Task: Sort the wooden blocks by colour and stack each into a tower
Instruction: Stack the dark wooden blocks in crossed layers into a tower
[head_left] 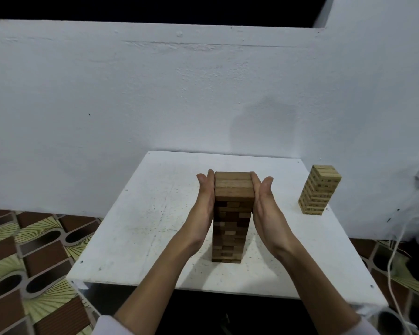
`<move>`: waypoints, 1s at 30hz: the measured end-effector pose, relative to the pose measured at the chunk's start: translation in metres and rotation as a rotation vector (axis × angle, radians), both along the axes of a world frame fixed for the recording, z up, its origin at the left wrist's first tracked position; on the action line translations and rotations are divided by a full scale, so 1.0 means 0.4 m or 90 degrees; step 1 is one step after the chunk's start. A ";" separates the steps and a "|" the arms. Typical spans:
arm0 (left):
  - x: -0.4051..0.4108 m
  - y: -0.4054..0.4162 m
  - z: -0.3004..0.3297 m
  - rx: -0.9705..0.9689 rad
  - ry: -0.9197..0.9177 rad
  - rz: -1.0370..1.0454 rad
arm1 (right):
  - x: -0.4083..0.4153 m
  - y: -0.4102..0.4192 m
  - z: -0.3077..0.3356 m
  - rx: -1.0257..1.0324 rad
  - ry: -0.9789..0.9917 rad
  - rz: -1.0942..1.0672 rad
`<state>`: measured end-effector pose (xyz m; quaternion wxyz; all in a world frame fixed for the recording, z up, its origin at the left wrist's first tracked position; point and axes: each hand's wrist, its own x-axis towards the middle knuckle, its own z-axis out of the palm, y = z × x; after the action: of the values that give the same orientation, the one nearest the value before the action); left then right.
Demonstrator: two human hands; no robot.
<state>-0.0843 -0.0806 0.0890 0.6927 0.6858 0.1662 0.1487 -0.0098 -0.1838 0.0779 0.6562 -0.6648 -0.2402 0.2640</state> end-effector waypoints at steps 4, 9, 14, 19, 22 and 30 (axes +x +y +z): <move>-0.002 0.000 0.013 -0.089 -0.028 -0.061 | -0.002 -0.003 -0.003 0.008 0.000 0.006; 0.001 0.014 -0.006 -0.065 -0.048 -0.070 | -0.002 -0.006 -0.006 0.027 -0.015 0.012; 0.005 0.028 -0.033 -0.042 -0.048 -0.082 | 0.002 -0.002 -0.018 0.060 -0.016 0.034; 0.014 0.037 -0.046 -0.020 -0.053 -0.086 | 0.014 -0.003 -0.027 0.044 -0.046 0.026; 0.017 0.041 -0.056 0.013 -0.037 -0.078 | 0.020 -0.002 -0.031 0.015 -0.066 0.010; 0.016 0.041 -0.063 0.029 -0.019 -0.073 | 0.017 -0.008 -0.030 -0.029 -0.074 -0.006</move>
<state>-0.0779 -0.0643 0.0637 0.6867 0.7075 0.1131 0.1230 -0.0032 -0.1869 0.0660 0.6272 -0.6950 -0.2684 0.2272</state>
